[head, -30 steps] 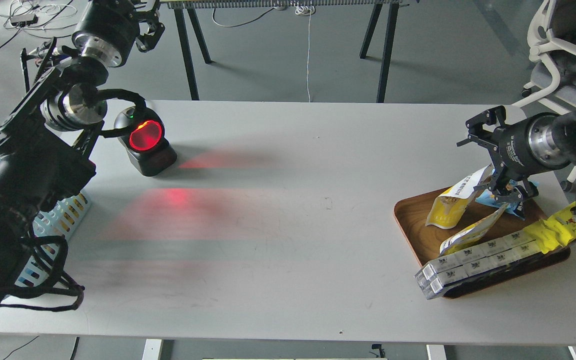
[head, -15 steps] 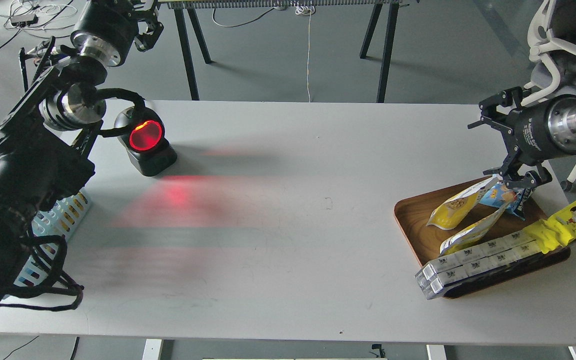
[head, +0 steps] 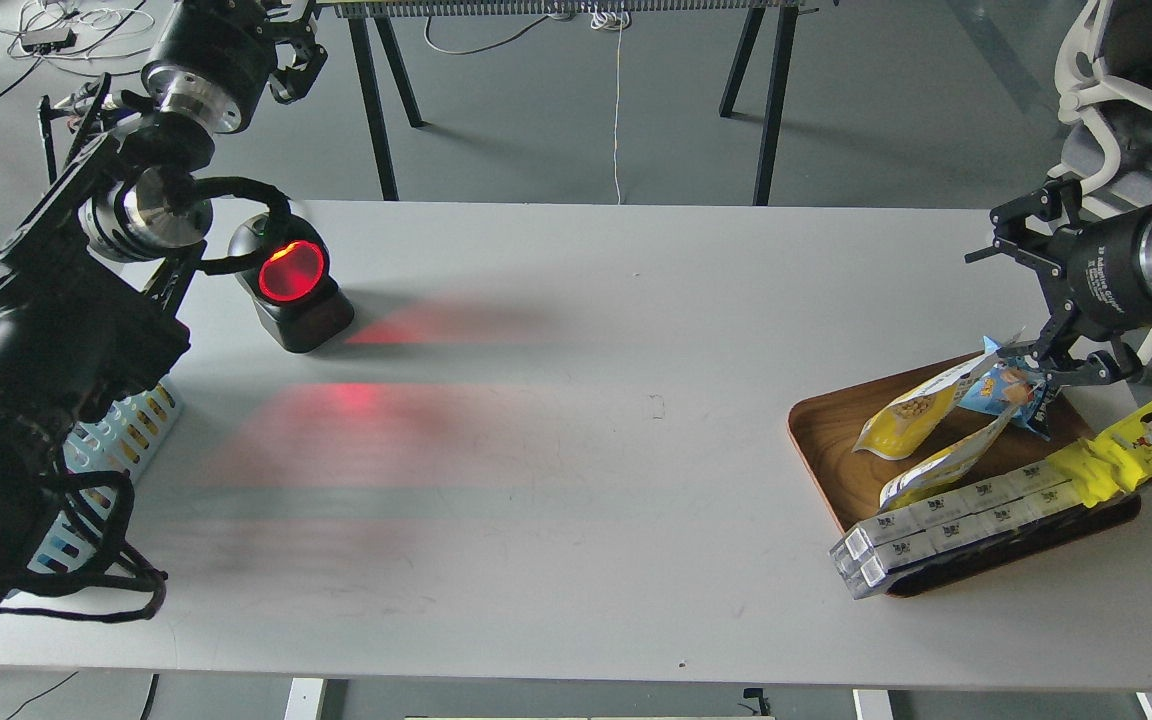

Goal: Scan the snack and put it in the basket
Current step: 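Lower the right gripper onto the yellow snack bag and grasp it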

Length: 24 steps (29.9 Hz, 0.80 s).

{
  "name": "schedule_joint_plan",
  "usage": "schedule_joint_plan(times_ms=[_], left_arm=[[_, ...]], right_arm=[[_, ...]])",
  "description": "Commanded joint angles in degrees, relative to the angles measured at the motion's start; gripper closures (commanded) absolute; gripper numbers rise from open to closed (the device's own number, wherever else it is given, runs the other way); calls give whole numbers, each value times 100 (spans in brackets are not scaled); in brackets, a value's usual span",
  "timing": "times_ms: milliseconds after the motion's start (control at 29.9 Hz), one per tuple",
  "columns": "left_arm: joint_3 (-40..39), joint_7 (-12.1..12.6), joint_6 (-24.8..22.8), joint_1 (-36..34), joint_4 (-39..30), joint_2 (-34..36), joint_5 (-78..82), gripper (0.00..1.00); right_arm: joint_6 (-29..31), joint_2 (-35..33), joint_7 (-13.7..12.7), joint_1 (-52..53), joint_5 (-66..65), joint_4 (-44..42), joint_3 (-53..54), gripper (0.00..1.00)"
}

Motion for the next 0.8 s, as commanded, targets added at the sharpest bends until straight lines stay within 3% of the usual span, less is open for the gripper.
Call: schedule_joint_plan(times_ms=[0,267,769], left_arm=[[0,0,-2,-6,3,-2,0,0],[0,0,7,12,3,-2,0,0],[0,0,-1,29,3,-20,0,0]], right_arm=[[10,-68,0,-60,-25,8,-24,15],[-8,-7,0,-420,-192,-45,82,16],[-104,389,0,-693,-166,-238,257,35]])
